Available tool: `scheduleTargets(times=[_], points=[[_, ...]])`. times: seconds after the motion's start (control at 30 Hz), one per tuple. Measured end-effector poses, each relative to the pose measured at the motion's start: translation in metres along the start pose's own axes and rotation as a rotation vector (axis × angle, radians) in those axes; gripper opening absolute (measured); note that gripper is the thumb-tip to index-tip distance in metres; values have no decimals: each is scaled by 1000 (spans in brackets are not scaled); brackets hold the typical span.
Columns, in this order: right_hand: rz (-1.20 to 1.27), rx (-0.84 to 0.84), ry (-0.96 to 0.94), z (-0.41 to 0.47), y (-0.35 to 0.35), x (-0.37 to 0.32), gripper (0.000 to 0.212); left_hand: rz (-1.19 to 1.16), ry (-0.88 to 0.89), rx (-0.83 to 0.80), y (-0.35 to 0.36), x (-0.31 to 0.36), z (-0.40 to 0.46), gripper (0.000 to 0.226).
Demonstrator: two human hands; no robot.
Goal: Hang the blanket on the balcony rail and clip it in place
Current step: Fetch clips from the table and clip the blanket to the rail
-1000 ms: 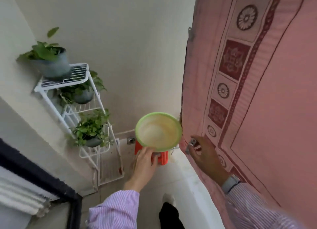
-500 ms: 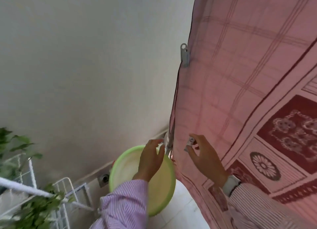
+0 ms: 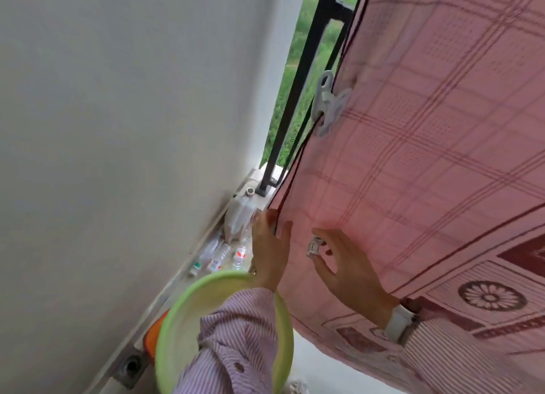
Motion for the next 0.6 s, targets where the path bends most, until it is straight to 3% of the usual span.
scheduleTargets(times=[0.1, 0.2, 0.43, 0.6], points=[[-21, 5, 2, 5, 6, -6, 38, -5, -1, -70, -6, -11, -2, 6], [-9, 59, -42, 5, 7, -17, 36, -8, 37, -39, -31, -18, -4, 3], [-18, 121, -155, 13, 2, -43, 33, 46, 167, -56, -39, -19, 4, 5], [-42, 118, -178, 21, -5, -46, 32, -56, 204, -87, -21, -3, 15, 8]])
Point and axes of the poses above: each hand's wrist, its own z-axis towards the middle knuckle, its own y-axis out of the palm, x = y × z, the point moved 6 cm from there along z, towards the middle knuckle, and after that the axes turned 14 degrees about y, right-handed, at the moved point
